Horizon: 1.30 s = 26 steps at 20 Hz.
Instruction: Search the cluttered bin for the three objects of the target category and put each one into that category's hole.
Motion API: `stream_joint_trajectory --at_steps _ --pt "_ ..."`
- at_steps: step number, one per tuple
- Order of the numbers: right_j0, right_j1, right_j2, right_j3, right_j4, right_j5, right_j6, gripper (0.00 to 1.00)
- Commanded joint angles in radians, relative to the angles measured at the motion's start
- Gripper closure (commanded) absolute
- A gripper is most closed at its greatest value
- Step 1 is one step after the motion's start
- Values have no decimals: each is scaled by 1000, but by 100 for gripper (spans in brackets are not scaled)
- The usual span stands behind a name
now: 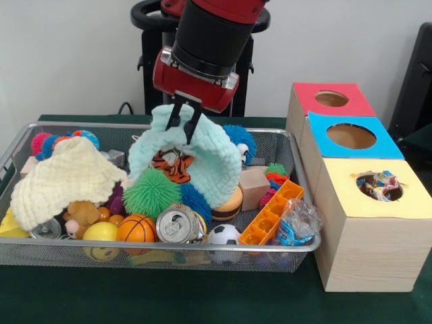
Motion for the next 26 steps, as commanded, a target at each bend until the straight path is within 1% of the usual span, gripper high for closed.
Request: stream_joint_trajectory --at_steps 1,2,3,6,8,10,13,16,20,23,26 --pt "-11 18 47 -90 47 175 7 100" --pt "-11 26 46 -85 45 163 14 100" --pt "-11 28 44 -64 44 133 27 100" --pt "-6 25 31 24 30 11 76 100" --pt "1 24 23 65 22 -37 101 100" --pt "16 25 10 80 11 -65 130 100" --pt "39 21 -13 143 4 -168 198 100" --pt "52 16 -27 190 14 -240 230 100" --pt "83 13 -63 225 31 -298 259 100" --pt "95 21 -82 230 49 -309 249 100" --pt "96 46 -90 240 61 -350 245 100"
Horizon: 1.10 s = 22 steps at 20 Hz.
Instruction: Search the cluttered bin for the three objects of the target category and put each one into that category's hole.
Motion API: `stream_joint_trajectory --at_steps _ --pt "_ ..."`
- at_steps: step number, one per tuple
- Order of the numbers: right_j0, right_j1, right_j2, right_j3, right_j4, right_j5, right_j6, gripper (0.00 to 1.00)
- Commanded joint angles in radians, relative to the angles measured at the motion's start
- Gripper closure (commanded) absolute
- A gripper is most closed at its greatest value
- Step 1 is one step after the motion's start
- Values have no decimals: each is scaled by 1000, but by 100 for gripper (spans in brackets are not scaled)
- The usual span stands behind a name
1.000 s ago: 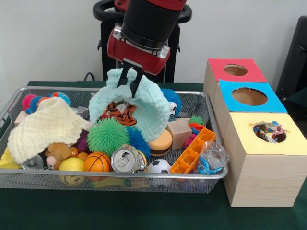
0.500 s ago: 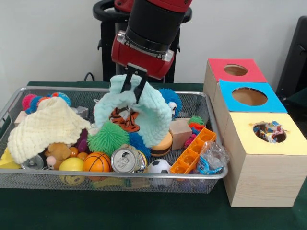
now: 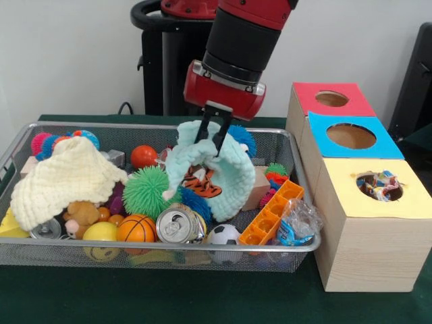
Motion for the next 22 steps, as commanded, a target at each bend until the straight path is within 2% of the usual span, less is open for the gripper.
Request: stream_joint_trajectory --at_steps 1,8,14,21,22 --pt "4 53 -23 122 51 -69 241 100" --pt "55 73 -78 211 72 -175 306 100" --pt "86 111 -113 239 109 -210 330 100" --pt "75 162 -122 284 138 -326 333 100" --pt "82 166 -138 289 153 -349 337 0"
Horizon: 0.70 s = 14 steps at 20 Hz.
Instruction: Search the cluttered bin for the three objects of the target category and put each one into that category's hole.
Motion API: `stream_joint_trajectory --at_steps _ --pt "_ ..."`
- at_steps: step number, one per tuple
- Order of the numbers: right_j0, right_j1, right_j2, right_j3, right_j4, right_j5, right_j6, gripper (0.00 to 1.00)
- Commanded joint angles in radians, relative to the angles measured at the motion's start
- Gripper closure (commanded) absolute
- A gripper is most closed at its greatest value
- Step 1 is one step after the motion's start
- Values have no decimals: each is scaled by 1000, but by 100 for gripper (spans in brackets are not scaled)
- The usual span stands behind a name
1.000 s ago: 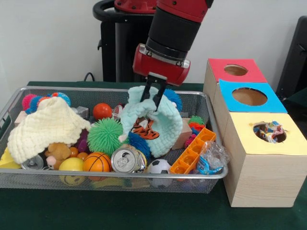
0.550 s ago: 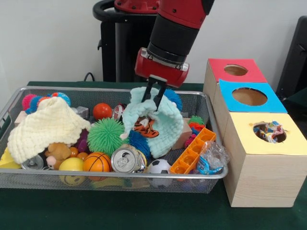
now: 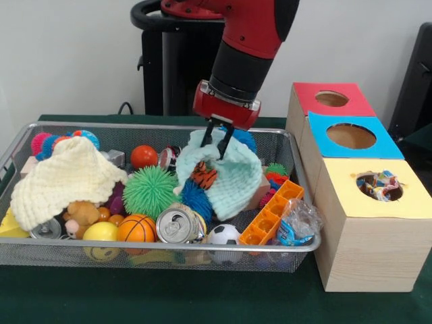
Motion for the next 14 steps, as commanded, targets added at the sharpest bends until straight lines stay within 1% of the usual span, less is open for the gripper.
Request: stream_joint_trajectory --at_steps 1,3,4,6,10,14 --pt "-13 62 -4 99 66 -113 256 0" --pt "-24 57 6 101 66 -120 244 0" --pt "-34 56 22 89 53 -84 194 0" --pt "-38 50 24 80 61 -67 172 0" --pt "-30 30 6 53 57 -46 158 0" --pt "-36 -5 7 26 55 -23 134 0"
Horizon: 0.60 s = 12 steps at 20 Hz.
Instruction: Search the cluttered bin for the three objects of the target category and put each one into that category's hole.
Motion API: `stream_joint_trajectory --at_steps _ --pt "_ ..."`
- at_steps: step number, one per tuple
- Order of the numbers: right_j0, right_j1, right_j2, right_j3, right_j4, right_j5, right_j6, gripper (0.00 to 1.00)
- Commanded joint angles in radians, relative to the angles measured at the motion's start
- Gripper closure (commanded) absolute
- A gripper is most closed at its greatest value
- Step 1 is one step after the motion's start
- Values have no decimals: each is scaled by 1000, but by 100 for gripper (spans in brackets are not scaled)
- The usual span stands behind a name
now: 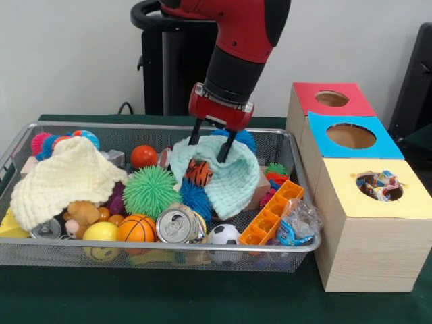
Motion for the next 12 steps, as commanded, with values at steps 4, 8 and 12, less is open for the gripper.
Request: stream_joint_trajectory --at_steps 4,8,12 --pt "-26 -49 20 -22 31 -7 122 0" --pt "-32 -72 33 -38 24 -15 106 0" --pt "-35 -89 38 -77 16 -14 87 0"
